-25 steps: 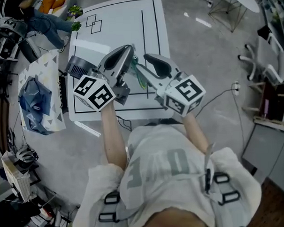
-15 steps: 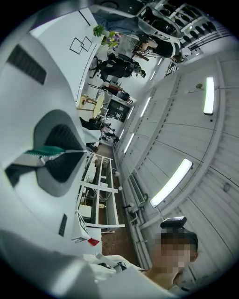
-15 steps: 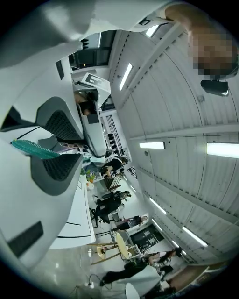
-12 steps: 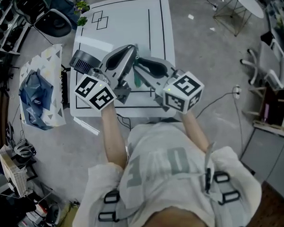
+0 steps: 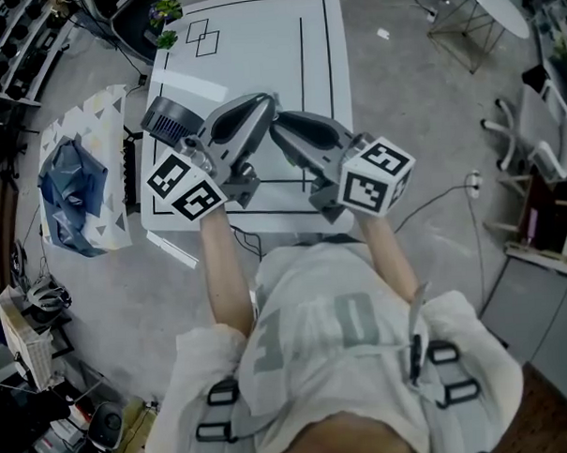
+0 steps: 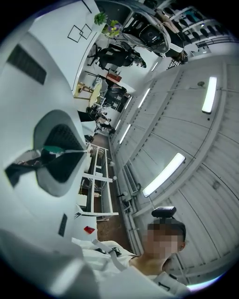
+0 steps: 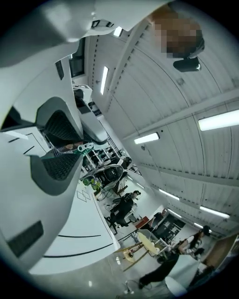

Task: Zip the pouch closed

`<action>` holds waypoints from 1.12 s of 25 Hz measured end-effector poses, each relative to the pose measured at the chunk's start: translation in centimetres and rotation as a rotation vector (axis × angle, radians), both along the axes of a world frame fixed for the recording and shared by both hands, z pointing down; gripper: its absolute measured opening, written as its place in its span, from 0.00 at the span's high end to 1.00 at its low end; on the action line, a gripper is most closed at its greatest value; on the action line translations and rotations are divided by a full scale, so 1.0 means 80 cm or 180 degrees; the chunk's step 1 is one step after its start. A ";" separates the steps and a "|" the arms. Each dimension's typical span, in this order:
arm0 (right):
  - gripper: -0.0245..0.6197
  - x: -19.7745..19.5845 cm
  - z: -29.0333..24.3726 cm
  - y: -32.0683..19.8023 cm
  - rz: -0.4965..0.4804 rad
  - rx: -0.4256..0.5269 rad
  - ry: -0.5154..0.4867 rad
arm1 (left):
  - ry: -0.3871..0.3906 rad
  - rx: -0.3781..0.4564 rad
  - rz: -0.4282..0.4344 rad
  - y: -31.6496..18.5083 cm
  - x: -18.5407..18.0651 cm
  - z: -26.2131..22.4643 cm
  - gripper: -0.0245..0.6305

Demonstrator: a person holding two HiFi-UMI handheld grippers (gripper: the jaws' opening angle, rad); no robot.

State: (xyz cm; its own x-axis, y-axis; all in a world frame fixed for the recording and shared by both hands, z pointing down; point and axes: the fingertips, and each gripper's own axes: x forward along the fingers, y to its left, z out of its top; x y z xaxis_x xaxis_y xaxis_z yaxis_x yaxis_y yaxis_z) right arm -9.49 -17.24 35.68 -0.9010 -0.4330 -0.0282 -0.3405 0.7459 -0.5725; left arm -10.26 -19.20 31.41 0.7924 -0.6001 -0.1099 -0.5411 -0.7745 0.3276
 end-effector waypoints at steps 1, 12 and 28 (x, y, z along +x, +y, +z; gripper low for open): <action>0.82 0.000 -0.002 0.001 -0.0034 -0.0049 -0.0084 | -0.0031 -0.0006 -0.0039 -0.002 -0.002 0.002 0.94; 0.93 0.000 -0.009 -0.005 -0.0033 -0.0238 -0.0287 | -0.0094 -0.0011 -0.0058 -0.003 0.002 0.010 0.94; 0.95 0.012 0.005 -0.012 0.0232 -0.0362 -0.0086 | -0.0156 -0.0007 -0.0318 -0.017 0.010 0.015 0.94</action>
